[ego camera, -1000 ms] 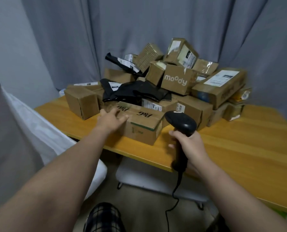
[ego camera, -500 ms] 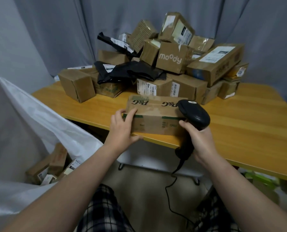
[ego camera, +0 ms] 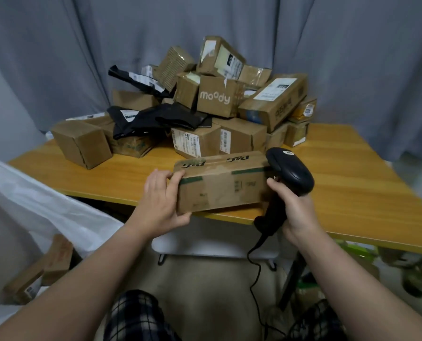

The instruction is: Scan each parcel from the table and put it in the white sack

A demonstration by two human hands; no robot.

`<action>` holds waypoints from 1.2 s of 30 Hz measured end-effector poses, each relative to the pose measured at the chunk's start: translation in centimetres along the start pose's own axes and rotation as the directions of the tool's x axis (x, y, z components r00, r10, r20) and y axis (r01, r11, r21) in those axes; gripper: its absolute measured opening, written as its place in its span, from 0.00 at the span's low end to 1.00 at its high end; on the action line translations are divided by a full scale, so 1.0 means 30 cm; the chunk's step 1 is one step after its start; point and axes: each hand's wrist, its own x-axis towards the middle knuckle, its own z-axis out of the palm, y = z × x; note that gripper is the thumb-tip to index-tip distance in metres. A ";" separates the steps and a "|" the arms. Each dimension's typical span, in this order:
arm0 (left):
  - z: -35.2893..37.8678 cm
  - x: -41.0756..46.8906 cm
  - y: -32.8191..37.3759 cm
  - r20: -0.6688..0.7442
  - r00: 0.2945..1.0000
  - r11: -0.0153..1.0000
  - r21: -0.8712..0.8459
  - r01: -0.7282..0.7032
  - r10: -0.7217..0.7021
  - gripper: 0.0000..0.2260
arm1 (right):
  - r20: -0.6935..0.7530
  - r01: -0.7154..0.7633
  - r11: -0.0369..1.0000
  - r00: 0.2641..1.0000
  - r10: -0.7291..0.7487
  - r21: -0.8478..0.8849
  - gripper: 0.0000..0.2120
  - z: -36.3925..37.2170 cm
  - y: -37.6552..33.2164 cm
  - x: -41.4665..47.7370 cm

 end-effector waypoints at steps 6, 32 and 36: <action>-0.148 0.128 0.050 0.177 0.965 0.848 -0.465 0.256 -0.194 0.38 | 0.059 0.081 0.996 0.995 -0.082 0.025 0.18 -0.039 -0.130 0.049; -0.026 0.013 -0.021 0.065 0.985 0.934 -0.314 0.171 -0.159 0.32 | 0.113 0.132 0.960 0.988 -0.107 -0.246 0.10 0.043 -0.085 0.064; -0.040 0.128 0.032 0.365 0.644 0.359 -0.599 0.715 -0.672 0.35 | 0.182 0.052 0.951 0.983 0.005 -0.305 0.08 0.088 -0.115 0.109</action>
